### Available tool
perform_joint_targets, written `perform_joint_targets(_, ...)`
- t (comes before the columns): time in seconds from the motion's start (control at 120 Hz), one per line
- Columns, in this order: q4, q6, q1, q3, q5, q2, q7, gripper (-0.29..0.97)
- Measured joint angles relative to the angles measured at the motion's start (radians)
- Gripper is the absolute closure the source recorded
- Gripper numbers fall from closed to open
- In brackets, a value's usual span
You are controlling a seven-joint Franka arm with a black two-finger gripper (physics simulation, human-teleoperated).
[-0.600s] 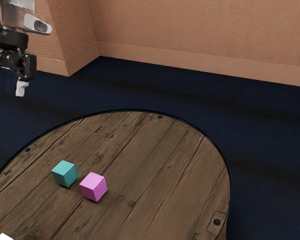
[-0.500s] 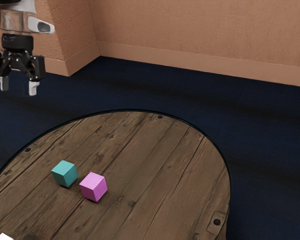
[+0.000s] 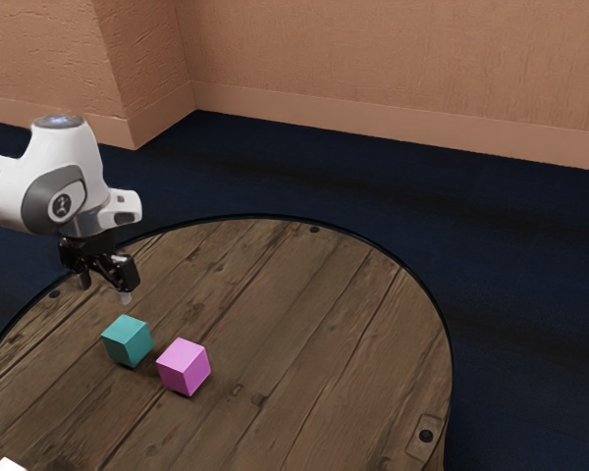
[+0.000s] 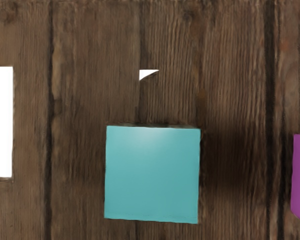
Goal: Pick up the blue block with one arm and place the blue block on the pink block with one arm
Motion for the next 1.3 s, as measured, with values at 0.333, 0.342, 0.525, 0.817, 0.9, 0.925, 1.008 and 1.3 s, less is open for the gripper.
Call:
perform_joint_targets(0.333, -0.08, 0.289, 0.004, 0.032, 0.004, 0.086, 0.016, 0.0)
perform_joint_targets(0.342, -0.083, 0.292, 0.004, 0.032, 0.005, 0.083, 0.016, 0.0)
perform_joint_targets(0.525, -0.134, 0.332, 0.003, 0.033, 0.003, 0.07, 0.02, 0.0)
perform_joint_targets(0.817, -0.129, 0.305, 0.001, 0.033, -0.01, 0.11, 0.077, 0.0)
perform_joint_targets(0.9, -0.122, 0.302, 0.003, 0.033, -0.019, 0.121, 0.092, 0.0)
perform_joint_targets(0.925, -0.12, 0.301, 0.005, 0.032, -0.021, 0.124, 0.096, 0.0)
perform_joint_targets(1.008, -0.112, 0.308, 0.009, 0.03, -0.026, 0.132, 0.112, 0.0)
perform_joint_targets(1.3, -0.104, 0.325, 0.006, 0.017, -0.065, 0.172, 0.152, 0.0)
